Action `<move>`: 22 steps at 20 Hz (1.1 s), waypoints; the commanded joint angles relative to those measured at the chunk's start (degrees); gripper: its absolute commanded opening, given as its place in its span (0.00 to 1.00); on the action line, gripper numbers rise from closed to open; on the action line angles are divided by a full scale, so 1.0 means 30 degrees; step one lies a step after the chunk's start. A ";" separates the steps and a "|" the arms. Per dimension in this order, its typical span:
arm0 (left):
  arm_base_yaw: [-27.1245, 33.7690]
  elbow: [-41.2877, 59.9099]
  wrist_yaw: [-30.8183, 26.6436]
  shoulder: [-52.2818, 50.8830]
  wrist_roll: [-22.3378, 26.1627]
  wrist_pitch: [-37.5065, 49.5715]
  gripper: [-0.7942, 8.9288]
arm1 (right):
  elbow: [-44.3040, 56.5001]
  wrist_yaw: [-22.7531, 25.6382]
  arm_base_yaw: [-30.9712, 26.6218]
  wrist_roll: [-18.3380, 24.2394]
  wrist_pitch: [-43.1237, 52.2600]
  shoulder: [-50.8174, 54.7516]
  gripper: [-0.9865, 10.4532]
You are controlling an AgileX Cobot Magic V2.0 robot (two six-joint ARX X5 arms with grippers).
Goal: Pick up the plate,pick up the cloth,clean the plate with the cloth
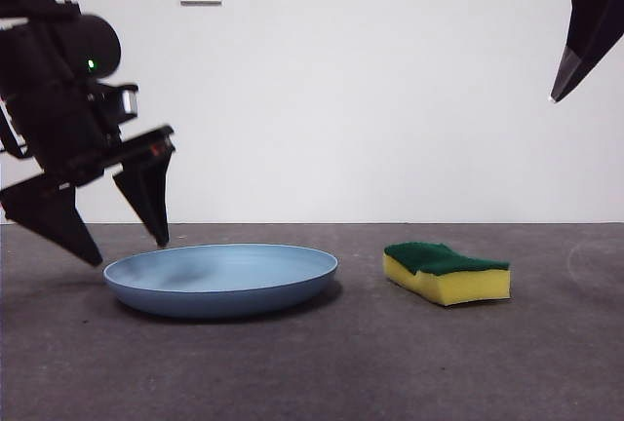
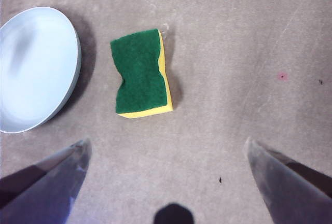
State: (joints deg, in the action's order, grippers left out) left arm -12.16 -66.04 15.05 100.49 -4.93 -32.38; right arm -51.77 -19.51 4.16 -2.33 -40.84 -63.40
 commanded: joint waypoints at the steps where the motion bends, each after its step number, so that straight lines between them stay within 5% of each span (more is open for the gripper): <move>1: -0.0168 0.0000 -0.0160 0.0619 0.0219 0.0240 0.50 | -0.0036 -0.0022 0.0051 -0.0131 -0.0007 -0.0007 0.53; 15: -0.0699 0.0000 -0.0488 0.1552 0.0073 0.0772 0.49 | -0.0036 0.0015 0.0051 -0.0131 0.0000 -0.0007 0.53; 18: -0.0867 0.0000 -0.0474 0.1552 0.0386 0.0882 0.05 | -0.0036 0.0022 0.0051 -0.0146 0.0007 -0.0007 0.53; 22: -0.0954 0.0000 -0.0466 0.1552 0.0678 0.1188 0.07 | -0.0036 -0.0007 0.0051 -0.0386 0.0743 -0.0007 0.52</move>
State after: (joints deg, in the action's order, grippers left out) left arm -14.85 -66.28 13.61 104.25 -3.84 -29.04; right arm -51.77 -19.51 4.16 -2.96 -39.00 -63.40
